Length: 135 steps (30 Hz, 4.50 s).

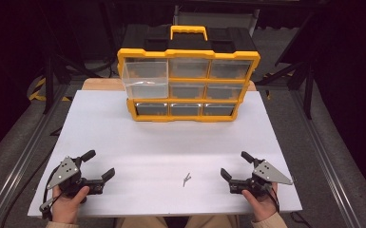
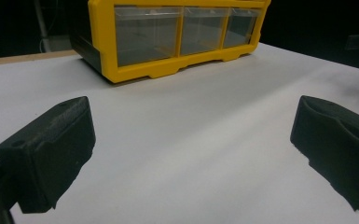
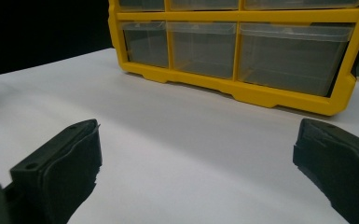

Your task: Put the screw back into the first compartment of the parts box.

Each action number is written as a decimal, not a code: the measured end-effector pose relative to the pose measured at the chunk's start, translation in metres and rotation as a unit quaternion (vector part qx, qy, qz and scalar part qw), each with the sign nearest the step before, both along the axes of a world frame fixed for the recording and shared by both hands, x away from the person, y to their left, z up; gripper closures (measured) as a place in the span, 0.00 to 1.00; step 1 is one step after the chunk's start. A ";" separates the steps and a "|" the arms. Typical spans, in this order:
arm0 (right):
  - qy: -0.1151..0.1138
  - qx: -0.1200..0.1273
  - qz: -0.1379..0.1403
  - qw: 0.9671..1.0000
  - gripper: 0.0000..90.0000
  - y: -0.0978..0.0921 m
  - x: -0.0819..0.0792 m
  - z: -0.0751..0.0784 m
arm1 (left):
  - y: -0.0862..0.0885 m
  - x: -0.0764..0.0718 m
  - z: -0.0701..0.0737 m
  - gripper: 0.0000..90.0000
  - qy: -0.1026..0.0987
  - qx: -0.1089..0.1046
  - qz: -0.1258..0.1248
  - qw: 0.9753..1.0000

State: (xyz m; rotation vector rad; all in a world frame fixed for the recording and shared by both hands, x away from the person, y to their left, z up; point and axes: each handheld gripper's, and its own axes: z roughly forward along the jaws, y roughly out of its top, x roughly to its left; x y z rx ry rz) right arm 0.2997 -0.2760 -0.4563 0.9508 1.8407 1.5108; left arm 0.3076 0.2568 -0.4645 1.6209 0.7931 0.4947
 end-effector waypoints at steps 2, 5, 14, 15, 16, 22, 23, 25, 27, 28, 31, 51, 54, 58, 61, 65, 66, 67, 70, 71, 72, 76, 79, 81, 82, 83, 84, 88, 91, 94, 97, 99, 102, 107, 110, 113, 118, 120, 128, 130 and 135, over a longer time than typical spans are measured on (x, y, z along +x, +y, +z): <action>0.000 0.001 0.002 1.000 0.02 0.000 0.000 0.000 | -0.001 0.001 0.001 0.01 0.002 0.004 -0.002 1.000; 0.000 0.001 0.002 1.000 0.02 0.000 -0.001 0.001 | -0.004 0.003 0.003 0.00 0.001 0.005 -0.001 1.000; 0.001 0.004 0.007 1.000 0.02 0.001 -0.001 0.001 | -0.022 0.009 0.010 0.01 0.011 0.013 -0.014 1.000; 0.000 0.003 0.008 1.000 0.02 0.001 0.000 0.001 | -0.025 0.010 0.012 0.01 0.013 0.011 -0.015 1.000; -0.001 0.003 0.008 1.000 0.02 0.001 0.000 0.001 | -0.028 0.011 0.013 0.01 0.014 0.010 -0.017 1.000; 0.001 0.002 0.009 1.000 0.02 0.001 0.000 0.001 | -0.048 0.018 0.017 0.01 0.019 0.013 -0.032 0.999; 0.002 0.003 0.009 1.000 0.02 0.001 0.000 0.001 | -0.053 0.020 0.018 0.01 0.019 0.014 -0.039 0.999; 0.002 0.001 0.010 1.000 0.02 0.001 0.000 0.001 | -0.058 0.020 0.018 0.01 0.023 0.015 -0.044 0.999; 0.002 0.003 0.007 1.000 0.02 0.000 -0.001 0.001 | -0.067 0.021 0.019 0.01 0.027 0.021 -0.050 0.998; 0.001 0.008 0.007 1.000 0.02 0.000 -0.002 0.002 | -0.072 0.021 0.019 0.01 0.033 0.025 -0.058 0.997; 0.000 0.005 0.004 1.000 0.02 -0.002 -0.001 0.002 | -0.087 0.022 0.019 0.01 0.046 0.031 -0.075 0.996; -0.003 0.000 0.006 1.000 0.02 -0.001 0.000 0.002 | -0.167 0.033 0.023 0.02 0.103 0.092 -0.136 0.981; -0.003 -0.002 0.007 1.000 0.02 -0.001 0.001 0.002 | -0.176 0.034 0.024 0.03 0.109 0.112 -0.142 0.977; -0.007 0.001 0.007 1.000 0.02 -0.001 0.000 0.003 | -0.182 0.035 0.023 0.08 0.110 0.127 -0.153 0.974; -0.008 0.000 0.007 1.000 0.02 -0.001 0.000 0.003 | -0.189 0.034 0.022 0.11 0.121 0.146 -0.164 0.968; -0.008 0.000 0.007 1.000 0.02 -0.001 0.000 0.003 | -0.198 0.034 0.021 0.18 0.140 0.171 -0.175 0.959; -0.008 -0.001 0.008 1.000 0.02 -0.001 0.000 0.003 | -0.200 0.034 0.021 0.22 0.141 0.176 -0.175 0.959; -0.007 -0.001 0.008 1.000 0.02 -0.001 0.000 0.004 | -0.202 0.034 0.021 0.26 0.143 0.179 -0.173 0.958; -0.009 -0.001 0.008 1.000 0.02 -0.001 0.000 0.004 | -0.207 0.037 0.021 0.36 0.152 0.189 -0.172 0.955; -0.008 0.000 0.008 1.000 0.02 -0.001 0.000 0.004 | -0.210 0.037 0.021 0.37 0.154 0.191 -0.171 0.954; -0.009 0.000 0.008 1.000 0.02 -0.001 0.000 0.004 | -0.212 0.037 0.021 0.38 0.151 0.200 -0.170 0.953; -0.009 0.000 0.007 1.000 0.02 -0.001 0.000 0.004 | -0.219 0.034 0.021 0.47 0.155 0.207 -0.173 0.951; -0.010 0.000 0.008 1.000 0.02 -0.001 -0.001 0.004 | -0.222 0.032 0.020 0.64 0.182 0.197 -0.179 0.947; -0.011 0.000 0.008 1.000 0.02 -0.001 -0.001 0.004 | -0.224 0.029 0.021 0.68 0.194 0.203 -0.177 0.943; -0.010 -0.001 0.009 1.000 0.03 -0.001 -0.001 0.004 | -0.224 0.028 0.020 0.71 0.203 0.203 -0.175 0.942; -0.010 -0.001 0.009 1.000 0.03 -0.001 0.000 0.004 | -0.225 0.027 0.020 0.74 0.207 0.207 -0.173 0.940; -0.010 -0.001 0.010 1.000 0.03 0.000 0.000 0.004 | -0.225 0.027 0.019 0.76 0.211 0.208 -0.172 0.939; -0.010 -0.003 0.009 1.000 0.03 -0.001 0.000 0.004 | -0.226 0.027 0.015 0.82 0.219 0.209 -0.171 0.938; -0.011 -0.002 0.009 1.000 0.03 -0.001 0.000 0.004 | -0.229 0.026 0.013 0.83 0.222 0.218 -0.166 0.936; -0.012 -0.003 0.009 1.000 0.03 0.000 0.000 0.004 | -0.230 0.025 0.011 0.84 0.226 0.222 -0.165 0.934; -0.013 -0.005 0.011 1.000 0.03 0.000 -0.001 0.005 | -0.230 0.025 0.011 0.85 0.229 0.221 -0.167 0.933; -0.014 -0.005 0.011 1.000 0.03 0.000 -0.001 0.005 | -0.229 0.025 0.011 0.87 0.227 0.223 -0.165 0.933; -0.014 -0.004 0.011 1.000 0.03 0.000 -0.001 0.005 | -0.228 0.024 0.011 0.92 0.229 0.230 -0.161 0.932; -0.016 -0.004 0.011 1.000 0.03 -0.001 0.000 0.005 | -0.225 0.024 0.011 0.97 0.227 0.239 -0.164 0.930; -0.016 -0.003 0.011 1.000 0.03 -0.001 -0.001 0.006 | -0.224 0.025 0.011 0.97 0.235 0.237 -0.166 0.928; -0.016 -0.003 0.011 1.000 0.03 -0.001 -0.001 0.006 | -0.223 0.026 0.012 0.98 0.245 0.231 -0.165 0.927; -0.015 -0.004 0.009 1.000 0.03 -0.001 0.000 0.006 | -0.221 0.032 0.015 0.98 0.269 0.225 -0.171 0.921; -0.014 -0.003 0.010 1.000 0.03 -0.001 0.000 0.006 | -0.217 0.035 0.019 0.98 0.280 0.217 -0.173 0.919; -0.013 0.001 0.014 1.000 0.03 -0.001 0.000 0.006 | -0.202 0.048 0.057 0.98 0.289 0.210 -0.193 0.914; -0.014 0.000 0.015 1.000 0.03 -0.001 0.000 0.006 | -0.199 0.052 0.067 0.98 0.287 0.213 -0.192 0.914; -0.013 0.000 0.018 1.000 0.03 0.001 0.000 0.006 | -0.194 0.062 0.095 0.98 0.282 0.221 -0.199 0.912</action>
